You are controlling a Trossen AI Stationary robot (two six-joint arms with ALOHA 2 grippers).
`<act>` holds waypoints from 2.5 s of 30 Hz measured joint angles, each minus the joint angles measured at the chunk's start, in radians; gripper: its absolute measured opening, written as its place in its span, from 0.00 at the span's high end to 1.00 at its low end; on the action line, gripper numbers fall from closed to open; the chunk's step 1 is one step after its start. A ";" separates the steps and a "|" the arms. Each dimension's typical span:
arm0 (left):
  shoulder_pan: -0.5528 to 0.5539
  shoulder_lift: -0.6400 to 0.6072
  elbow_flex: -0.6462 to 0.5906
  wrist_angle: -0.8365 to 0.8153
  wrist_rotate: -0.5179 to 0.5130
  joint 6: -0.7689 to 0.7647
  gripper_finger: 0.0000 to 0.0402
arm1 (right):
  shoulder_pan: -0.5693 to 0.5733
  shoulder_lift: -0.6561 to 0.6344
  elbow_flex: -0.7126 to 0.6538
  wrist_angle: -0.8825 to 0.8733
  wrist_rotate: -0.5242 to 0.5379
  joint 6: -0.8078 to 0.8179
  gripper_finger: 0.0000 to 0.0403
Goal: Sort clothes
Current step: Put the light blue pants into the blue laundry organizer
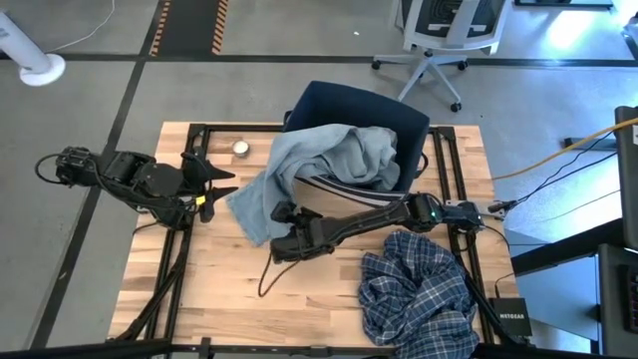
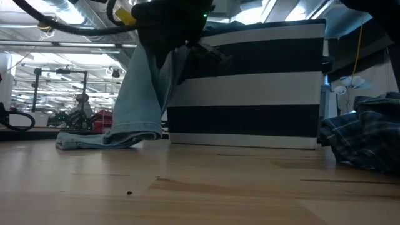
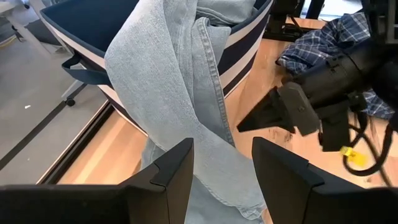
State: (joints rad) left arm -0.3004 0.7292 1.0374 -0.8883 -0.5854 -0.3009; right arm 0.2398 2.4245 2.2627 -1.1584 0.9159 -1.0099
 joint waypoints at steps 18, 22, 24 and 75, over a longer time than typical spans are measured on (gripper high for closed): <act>0.000 0.000 0.000 0.001 0.000 -0.001 0.61 | -0.118 0.025 0.000 0.167 0.062 0.038 0.38; 0.000 0.000 0.000 0.001 0.000 0.002 0.61 | -0.118 0.027 0.000 0.206 0.084 0.067 0.53; 0.000 0.000 0.000 0.001 0.000 0.002 0.61 | -0.116 0.028 0.000 0.218 0.086 0.090 0.64; 0.000 0.002 0.000 0.011 0.000 -0.015 0.61 | -0.238 -0.631 0.002 -0.321 0.372 0.927 0.95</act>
State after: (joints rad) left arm -0.3004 0.7311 1.0374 -0.8772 -0.5854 -0.3157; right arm 0.0017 1.7930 2.2644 -1.4793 1.2875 -0.0828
